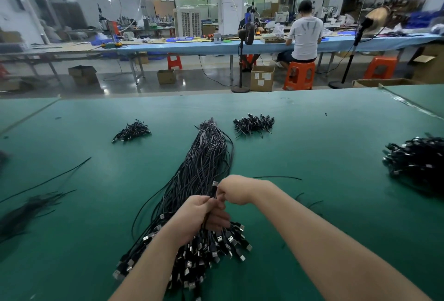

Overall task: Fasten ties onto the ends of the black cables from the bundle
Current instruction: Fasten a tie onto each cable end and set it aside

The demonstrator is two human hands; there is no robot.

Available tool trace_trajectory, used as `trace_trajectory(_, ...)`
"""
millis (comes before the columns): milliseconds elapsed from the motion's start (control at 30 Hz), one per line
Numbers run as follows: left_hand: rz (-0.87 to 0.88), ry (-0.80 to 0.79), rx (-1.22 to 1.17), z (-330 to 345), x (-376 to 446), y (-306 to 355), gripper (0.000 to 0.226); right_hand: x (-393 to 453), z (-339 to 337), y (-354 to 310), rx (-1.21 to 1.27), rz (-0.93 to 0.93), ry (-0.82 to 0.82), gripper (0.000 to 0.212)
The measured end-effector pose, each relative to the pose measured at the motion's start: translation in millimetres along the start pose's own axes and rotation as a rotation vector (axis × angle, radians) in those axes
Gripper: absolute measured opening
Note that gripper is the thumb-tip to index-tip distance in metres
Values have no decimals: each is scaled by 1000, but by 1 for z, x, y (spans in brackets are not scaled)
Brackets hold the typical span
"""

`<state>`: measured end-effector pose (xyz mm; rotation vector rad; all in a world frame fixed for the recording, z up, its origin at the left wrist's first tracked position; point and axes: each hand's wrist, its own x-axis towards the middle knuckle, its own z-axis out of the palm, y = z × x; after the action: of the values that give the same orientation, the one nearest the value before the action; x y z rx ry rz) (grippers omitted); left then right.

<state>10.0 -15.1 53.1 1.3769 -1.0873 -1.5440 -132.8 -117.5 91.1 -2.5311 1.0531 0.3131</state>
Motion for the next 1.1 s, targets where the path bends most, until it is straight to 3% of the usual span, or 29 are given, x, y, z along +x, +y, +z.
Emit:
trace_trajectory(167, 45, 113, 0, 7, 2, -1, 35, 6, -8, -13, 23, 27, 103, 24)
trace_trajectory(333, 55, 329, -126, 10, 12, -4, 32, -2, -17, -23, 158, 37, 240, 27)
trace_trajectory(567, 69, 539, -781, 1, 28, 22, 33, -6, -12, -40, 282, -42, 292, 39)
trace_trajectory(700, 159, 503, -987, -2, 33, 46, 35, -3, 1, -36, 451, -69, 321, 36)
trace_trajectory(800, 232, 435, -991, -6, 28, 53, 35, -6, 5, -29, 622, -93, 299, 46)
trace_trajectory(900, 266, 361, -976, -5, 21, 55, 33, -10, 10, -22, 711, -117, 249, 37)
trace_trajectory(1000, 266, 254, -868, -10, 10, 53, 26, -18, 11, -10, 777, -116, 138, 26)
trace_trajectory(1100, 192, 36, -543, -19, -5, 47, 21, -24, 3, 5, 649, -98, 2, 26)
